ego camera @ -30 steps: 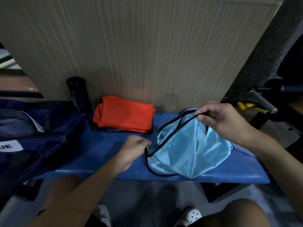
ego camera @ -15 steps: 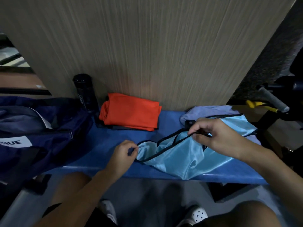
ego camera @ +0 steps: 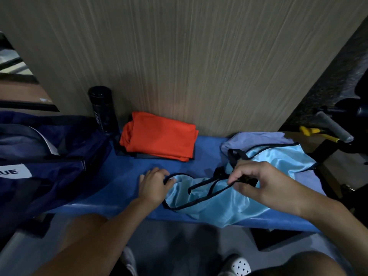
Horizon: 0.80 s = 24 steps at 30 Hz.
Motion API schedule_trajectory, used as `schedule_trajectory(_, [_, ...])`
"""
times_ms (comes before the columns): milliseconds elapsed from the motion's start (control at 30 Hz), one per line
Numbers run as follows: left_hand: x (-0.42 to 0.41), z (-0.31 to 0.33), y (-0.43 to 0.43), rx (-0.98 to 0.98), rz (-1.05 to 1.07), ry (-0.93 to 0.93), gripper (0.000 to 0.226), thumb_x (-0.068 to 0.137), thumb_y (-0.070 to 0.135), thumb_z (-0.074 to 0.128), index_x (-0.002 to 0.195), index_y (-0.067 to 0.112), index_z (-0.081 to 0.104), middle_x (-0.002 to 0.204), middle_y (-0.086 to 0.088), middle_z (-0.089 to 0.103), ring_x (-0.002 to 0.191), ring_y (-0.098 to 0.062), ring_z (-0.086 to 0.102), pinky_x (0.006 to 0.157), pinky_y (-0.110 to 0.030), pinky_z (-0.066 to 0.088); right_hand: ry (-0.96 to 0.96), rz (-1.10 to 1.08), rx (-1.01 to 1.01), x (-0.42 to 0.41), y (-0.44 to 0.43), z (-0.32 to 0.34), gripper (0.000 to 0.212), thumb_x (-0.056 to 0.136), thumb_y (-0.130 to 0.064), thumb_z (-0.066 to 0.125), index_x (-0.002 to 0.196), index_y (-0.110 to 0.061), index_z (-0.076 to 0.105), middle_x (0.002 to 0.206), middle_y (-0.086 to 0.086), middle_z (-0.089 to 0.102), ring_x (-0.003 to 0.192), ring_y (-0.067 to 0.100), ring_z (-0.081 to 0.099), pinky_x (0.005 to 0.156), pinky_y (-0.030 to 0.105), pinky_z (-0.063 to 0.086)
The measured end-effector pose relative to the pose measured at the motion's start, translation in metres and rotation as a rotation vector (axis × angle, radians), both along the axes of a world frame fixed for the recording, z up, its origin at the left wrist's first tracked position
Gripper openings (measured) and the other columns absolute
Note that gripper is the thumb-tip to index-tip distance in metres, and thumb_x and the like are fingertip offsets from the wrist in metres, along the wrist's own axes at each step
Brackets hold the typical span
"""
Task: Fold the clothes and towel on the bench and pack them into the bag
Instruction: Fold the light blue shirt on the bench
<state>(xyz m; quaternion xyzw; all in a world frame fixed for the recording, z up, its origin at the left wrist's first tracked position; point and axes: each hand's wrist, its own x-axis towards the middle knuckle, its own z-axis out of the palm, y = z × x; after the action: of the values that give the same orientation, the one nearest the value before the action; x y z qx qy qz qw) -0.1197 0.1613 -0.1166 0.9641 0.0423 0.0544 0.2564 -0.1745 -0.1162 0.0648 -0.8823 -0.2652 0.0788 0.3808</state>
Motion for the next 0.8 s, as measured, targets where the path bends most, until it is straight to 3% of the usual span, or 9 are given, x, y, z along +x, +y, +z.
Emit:
schedule_trajectory(67, [0.001, 0.001, -0.002, -0.044, -0.006, 0.003, 0.011, 0.091, 0.042, 0.066, 0.090, 0.032, 0.069, 0.097, 0.010, 0.061, 0.100, -0.016, 0.057, 0.091, -0.037, 0.036, 0.006, 0.009, -0.008, -0.002, 0.001, 0.002, 0.018, 0.088, -0.005, 0.069, 0.086, -0.023, 0.072, 0.082, -0.016, 0.063, 0.075, 0.006, 0.061, 0.070, 0.013, 0.044])
schedule_trajectory(167, [0.000, 0.006, -0.003, -0.205, -0.031, 0.004, 0.021, 0.093, 0.028, 0.065, 0.073, 0.029, 0.059, 0.077, 0.011, 0.061, 0.078, -0.010, 0.059, 0.082, -0.036, 0.044, 0.022, -0.007, -0.004, -0.001, 0.005, -0.001, 0.019, 0.089, -0.004, 0.068, 0.092, -0.023, 0.071, 0.082, -0.019, 0.063, 0.074, 0.002, 0.060, 0.070, 0.011, 0.042])
schedule_trajectory(300, [-0.006, 0.040, -0.010, -0.586, -0.109, -0.170, 0.021, 0.098, 0.016, 0.056, 0.078, 0.020, 0.050, 0.057, 0.009, 0.049, 0.053, -0.007, 0.042, 0.055, -0.038, 0.040, 0.124, -0.084, 0.097, 0.006, 0.014, -0.009, 0.031, 0.090, -0.006, 0.067, 0.116, -0.023, 0.062, 0.085, -0.012, 0.063, 0.079, 0.004, 0.061, 0.072, 0.013, 0.045])
schedule_trajectory(367, [-0.012, 0.058, -0.012, -0.671, -0.156, -0.286, 0.020, 0.098, 0.013, 0.056, 0.081, 0.021, 0.049, 0.056, 0.006, 0.047, 0.052, -0.008, 0.039, 0.052, -0.033, 0.036, 0.122, -0.085, 0.068, 0.011, 0.021, -0.009, 0.021, 0.090, -0.007, 0.067, 0.106, -0.021, 0.067, 0.085, -0.011, 0.068, 0.077, 0.002, 0.063, 0.069, 0.012, 0.043])
schedule_trajectory(500, [-0.018, 0.070, -0.011, -0.798, -0.278, -0.321, 0.029, 0.099, 0.005, 0.052, 0.098, 0.034, 0.053, 0.062, -0.004, 0.054, 0.055, -0.028, 0.044, 0.056, -0.040, 0.038, 0.092, -0.030, 0.044, 0.020, 0.042, -0.008, 0.015, 0.091, -0.005, 0.065, 0.085, -0.019, 0.065, 0.068, -0.011, 0.060, 0.060, -0.001, 0.051, 0.059, 0.013, 0.039])
schedule_trajectory(600, [-0.020, 0.073, -0.008, -0.719, -0.307, -0.306, 0.040, 0.097, -0.006, 0.049, 0.092, 0.030, 0.067, 0.073, 0.020, 0.063, 0.058, -0.001, 0.050, 0.058, -0.021, 0.041, 0.084, -0.012, 0.070, 0.027, 0.055, -0.011, 0.016, 0.092, -0.004, 0.063, 0.087, -0.019, 0.064, 0.075, 0.001, 0.063, 0.067, 0.008, 0.054, 0.063, 0.022, 0.045])
schedule_trajectory(667, [-0.020, 0.079, -0.007, -0.728, -0.322, -0.290, 0.045, 0.097, -0.007, 0.048, 0.098, 0.033, 0.068, 0.092, 0.028, 0.068, 0.081, 0.006, 0.062, 0.075, -0.010, 0.044, 0.084, 0.007, 0.066, 0.032, 0.063, -0.014, 0.016, 0.092, -0.004, 0.063, 0.091, -0.019, 0.066, 0.083, 0.001, 0.068, 0.075, 0.013, 0.062, 0.070, 0.024, 0.049])
schedule_trajectory(733, [-0.020, 0.084, -0.006, -0.753, -0.370, -0.287, 0.045, 0.096, -0.004, 0.049, 0.103, 0.036, 0.068, 0.107, 0.025, 0.069, 0.103, 0.004, 0.064, 0.092, -0.013, 0.046, 0.052, 0.011, 0.042, 0.036, 0.070, -0.017, 0.019, 0.092, -0.006, 0.064, 0.093, -0.025, 0.068, 0.087, -0.008, 0.070, 0.079, 0.003, 0.064, 0.074, 0.016, 0.048])
schedule_trajectory(800, [-0.020, 0.088, -0.007, -0.828, -0.395, -0.248, 0.030, 0.093, 0.010, 0.055, 0.101, 0.034, 0.070, 0.109, 0.019, 0.072, 0.109, -0.001, 0.065, 0.099, -0.019, 0.047, 0.018, -0.011, 0.051, 0.041, 0.075, -0.021, 0.023, 0.091, -0.007, 0.065, 0.093, -0.030, 0.068, 0.084, -0.019, 0.069, 0.078, -0.003, 0.063, 0.074, 0.011, 0.045])
